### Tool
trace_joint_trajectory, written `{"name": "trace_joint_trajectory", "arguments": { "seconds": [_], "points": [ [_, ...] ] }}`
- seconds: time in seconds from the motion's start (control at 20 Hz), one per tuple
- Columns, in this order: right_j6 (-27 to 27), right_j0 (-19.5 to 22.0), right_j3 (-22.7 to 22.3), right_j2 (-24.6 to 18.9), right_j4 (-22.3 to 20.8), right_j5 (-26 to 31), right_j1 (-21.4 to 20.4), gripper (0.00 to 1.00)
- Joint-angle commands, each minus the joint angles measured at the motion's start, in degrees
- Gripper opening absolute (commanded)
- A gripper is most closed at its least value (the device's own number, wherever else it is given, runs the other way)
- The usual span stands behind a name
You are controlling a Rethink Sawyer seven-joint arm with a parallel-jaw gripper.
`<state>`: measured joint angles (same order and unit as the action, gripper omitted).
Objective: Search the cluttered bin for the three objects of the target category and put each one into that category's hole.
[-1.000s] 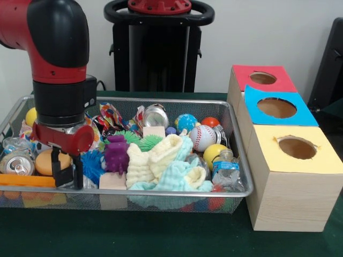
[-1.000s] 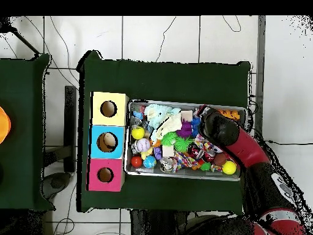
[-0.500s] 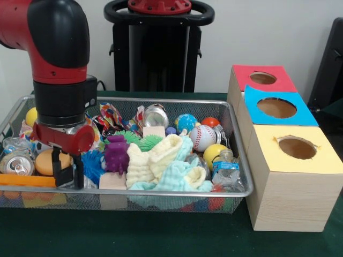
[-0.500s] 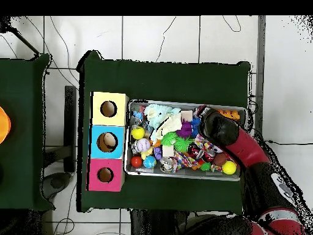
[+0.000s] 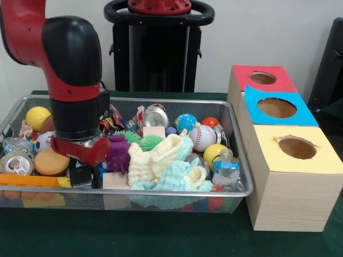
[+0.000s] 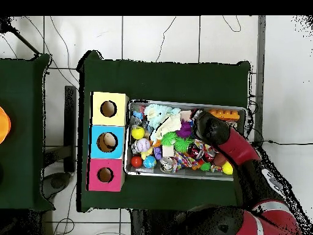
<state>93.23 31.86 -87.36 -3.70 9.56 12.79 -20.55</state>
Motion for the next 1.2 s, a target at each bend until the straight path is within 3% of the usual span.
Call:
{"name": "trace_joint_trajectory", "arguments": {
  "seconds": [0.05, 0.55, 0.95, 1.2],
  "points": [
    [2.72, -0.21, -9.43, -1.29, -3.75, 12.97, 15.63, 1.00],
    [7.32, 0.21, -15.01, -1.39, -1.32, 11.17, 14.32, 1.00],
    [10.30, -0.14, -17.21, -1.01, 2.79, 16.13, 13.67, 1.00],
    [14.31, -0.34, -20.15, -0.90, 8.94, 21.43, 12.76, 1.00]
  ]
}}
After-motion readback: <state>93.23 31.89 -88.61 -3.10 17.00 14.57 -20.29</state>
